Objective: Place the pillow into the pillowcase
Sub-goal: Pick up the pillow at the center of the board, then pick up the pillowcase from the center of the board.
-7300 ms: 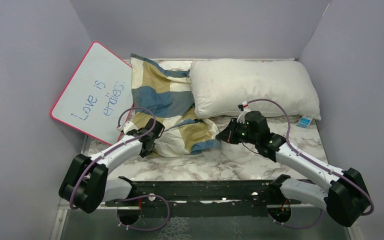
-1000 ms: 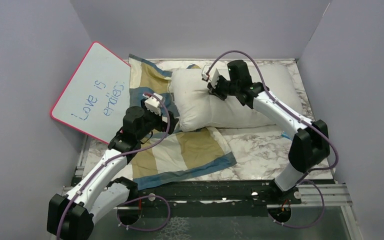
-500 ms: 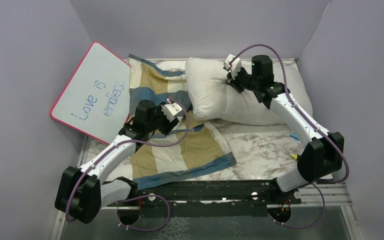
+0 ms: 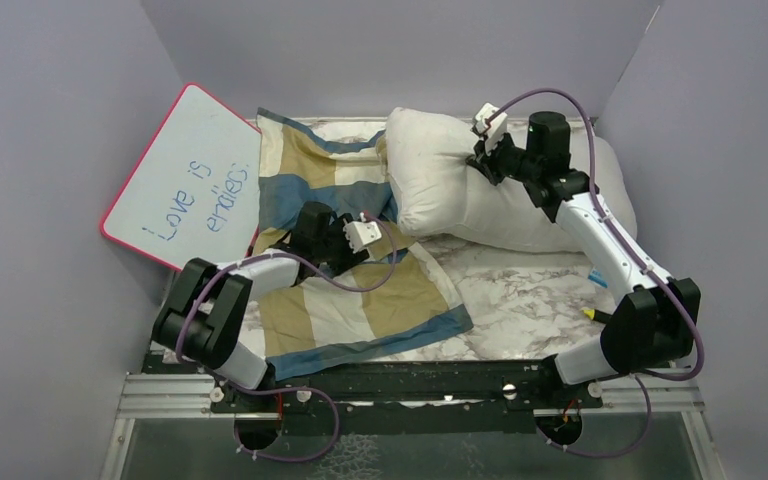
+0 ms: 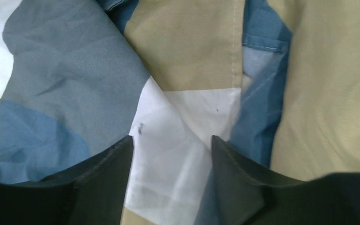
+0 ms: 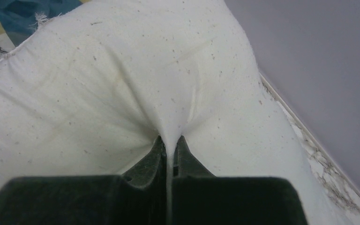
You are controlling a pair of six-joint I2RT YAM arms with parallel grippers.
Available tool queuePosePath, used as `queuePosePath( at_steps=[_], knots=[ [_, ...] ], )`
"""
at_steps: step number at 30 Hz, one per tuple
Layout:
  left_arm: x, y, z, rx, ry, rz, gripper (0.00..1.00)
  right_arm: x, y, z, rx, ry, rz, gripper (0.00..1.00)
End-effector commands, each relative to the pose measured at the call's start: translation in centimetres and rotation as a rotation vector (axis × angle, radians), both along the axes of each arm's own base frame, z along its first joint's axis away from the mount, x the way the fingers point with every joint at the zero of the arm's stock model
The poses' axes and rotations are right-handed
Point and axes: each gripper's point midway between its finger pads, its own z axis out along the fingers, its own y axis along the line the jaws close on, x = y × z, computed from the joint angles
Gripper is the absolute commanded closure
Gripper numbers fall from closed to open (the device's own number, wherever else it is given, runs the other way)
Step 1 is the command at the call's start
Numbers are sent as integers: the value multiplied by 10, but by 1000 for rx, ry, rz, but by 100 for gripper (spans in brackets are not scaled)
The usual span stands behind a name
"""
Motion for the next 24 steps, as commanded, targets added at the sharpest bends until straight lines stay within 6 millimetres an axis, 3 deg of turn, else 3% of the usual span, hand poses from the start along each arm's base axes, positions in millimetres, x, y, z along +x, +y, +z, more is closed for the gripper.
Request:
queuePosePath(
  at_steps=[1,4,8,10,13,17,24],
  knots=[
    [29,-16,-1,-37,-42,-13,33,-1,3,57,58,-171,20,99],
    [36,-20,-6,-29,-40,-10,39,-1,1,60,53,-173,10,99],
    [44,-30,12,-96,-68,-12,71,-3,-2,63,56,-174,-2,99],
    [48,-39,27,-145,-74,-18,82,-5,-2,63,61,-163,-4,99],
    [60,-50,54,-230,-91,3,85,-14,-1,55,90,-106,-6,99],
    [78,-55,79,-296,-116,58,100,-29,7,41,148,0,21,99],
    [100,-58,103,-402,-95,96,100,-39,-1,42,135,59,-19,99]
  ],
)
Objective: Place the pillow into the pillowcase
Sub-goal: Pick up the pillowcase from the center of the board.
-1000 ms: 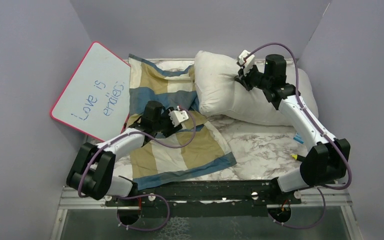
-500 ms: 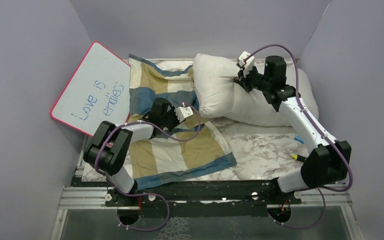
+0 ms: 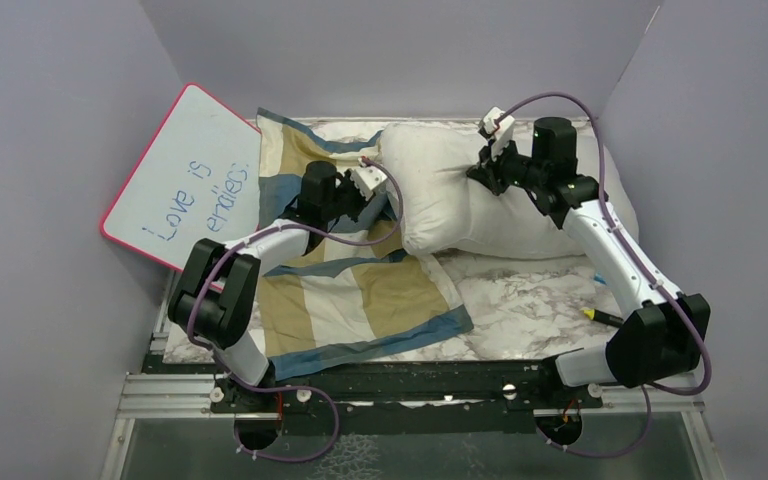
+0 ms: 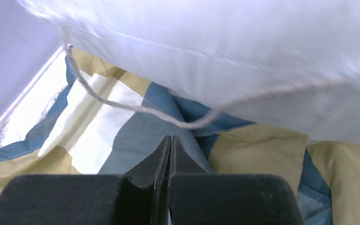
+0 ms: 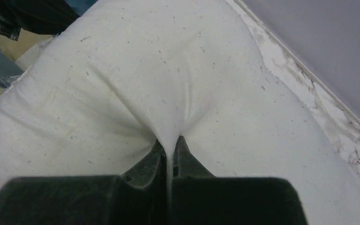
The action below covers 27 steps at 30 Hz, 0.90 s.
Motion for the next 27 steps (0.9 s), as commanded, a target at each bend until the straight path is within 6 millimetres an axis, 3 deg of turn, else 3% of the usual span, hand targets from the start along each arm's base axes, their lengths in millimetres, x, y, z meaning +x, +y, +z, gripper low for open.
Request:
queuePosePath(
  at_steps=[1,4,8,13,23,25,27],
  knots=[
    [14,-5,19,-107,19,1,100,-7,-6,43,34,-65,-34,99],
    [4,-1,12,-100,35,-3,81,-4,-16,40,9,-58,-96,99],
    [-18,6,-12,-32,68,-48,53,-5,-21,42,7,-52,-126,99],
    [-31,6,-39,51,152,-81,40,-6,-17,47,34,-61,-118,99],
    [-17,5,-70,104,214,-28,41,-11,-24,45,13,-78,-139,99],
    [-15,4,-72,104,220,-21,53,-11,-25,46,8,-83,-144,99],
    [-12,4,-73,99,219,-6,75,-10,-26,47,4,-85,-147,99]
  ],
)
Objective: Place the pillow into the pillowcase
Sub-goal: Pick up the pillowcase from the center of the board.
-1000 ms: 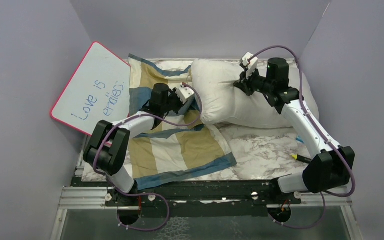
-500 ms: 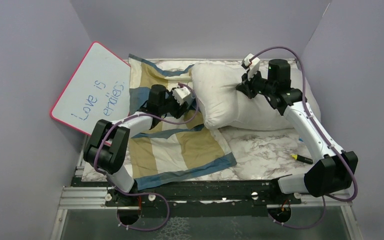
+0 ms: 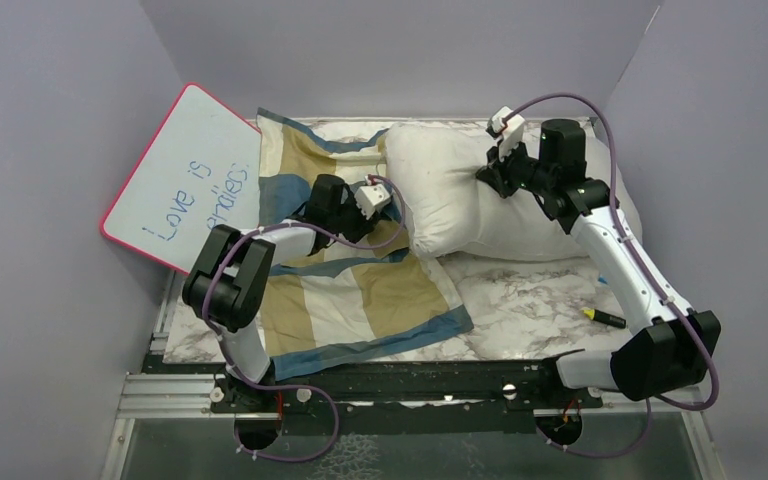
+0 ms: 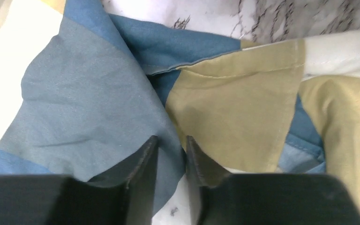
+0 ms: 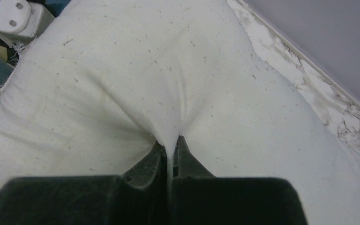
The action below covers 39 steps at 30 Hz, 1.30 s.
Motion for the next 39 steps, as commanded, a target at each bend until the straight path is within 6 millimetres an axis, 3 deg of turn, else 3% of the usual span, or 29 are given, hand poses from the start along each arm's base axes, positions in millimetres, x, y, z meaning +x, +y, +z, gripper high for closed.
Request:
queuePosePath(
  at_steps=[1,2,3,7,12,16,20,25,35,39],
  knots=[
    [14,-2,8,-5,-33,29,86,4,-10,42,11,-133,-52,99],
    [15,-3,11,-13,-42,35,97,5,-11,41,7,-132,-59,99],
    [17,-4,16,-28,-55,41,100,6,-13,40,4,-131,-69,99],
    [33,-9,46,-119,-111,104,100,11,-20,36,-24,-106,-111,99],
    [70,-22,97,-294,-151,179,100,12,-19,42,-3,-87,-123,99],
    [100,-27,116,-365,-152,224,100,8,-9,47,105,-23,-139,100],
    [118,-29,116,-376,-158,226,100,-6,1,36,169,61,-116,99],
    [139,-22,116,-405,-146,253,99,-20,23,33,169,40,-11,100],
    [152,2,112,-454,-93,278,98,-46,57,26,53,-84,249,99],
    [159,2,114,-471,-92,277,96,-26,54,14,-80,-251,275,99]
  ],
)
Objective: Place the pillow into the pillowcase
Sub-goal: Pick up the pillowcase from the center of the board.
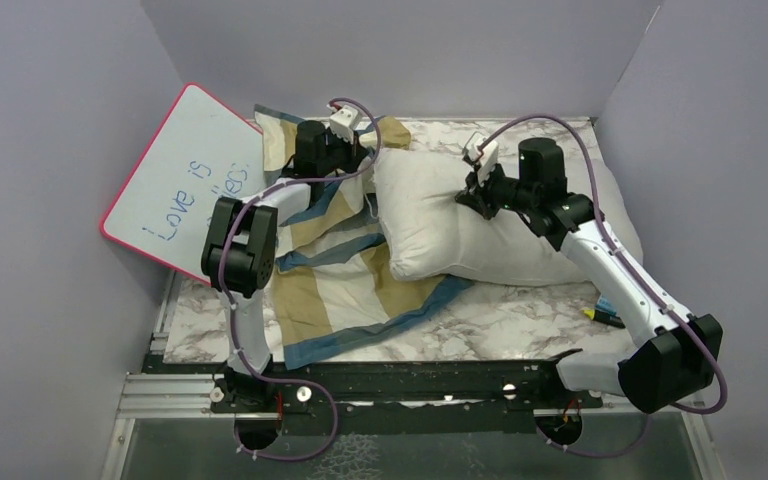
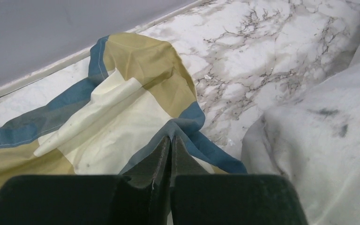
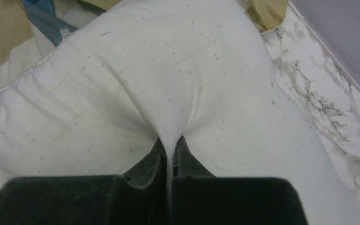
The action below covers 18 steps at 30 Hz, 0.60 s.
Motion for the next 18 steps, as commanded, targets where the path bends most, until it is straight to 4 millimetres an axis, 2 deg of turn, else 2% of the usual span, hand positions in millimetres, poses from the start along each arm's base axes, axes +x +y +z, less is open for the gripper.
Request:
queuePosePath(
  at_steps=[1,5,9,12,15,18],
  knots=[
    [13,-7,19,-62,-35,-38,94,19,8,30,-84,-297,112,99],
    [16,12,40,-100,-46,-24,75,26,5,38,-124,-296,100,99],
    [-4,24,58,-58,-104,-38,56,31,-13,47,-153,-327,-12,99],
    [-34,27,49,43,-156,-113,53,35,-28,55,-139,-360,-119,99],
    [-67,32,36,150,-214,-184,52,32,-28,60,-110,-369,-130,99],
    [-92,36,24,246,-256,-256,52,37,-31,59,-99,-332,-168,99]
  ],
)
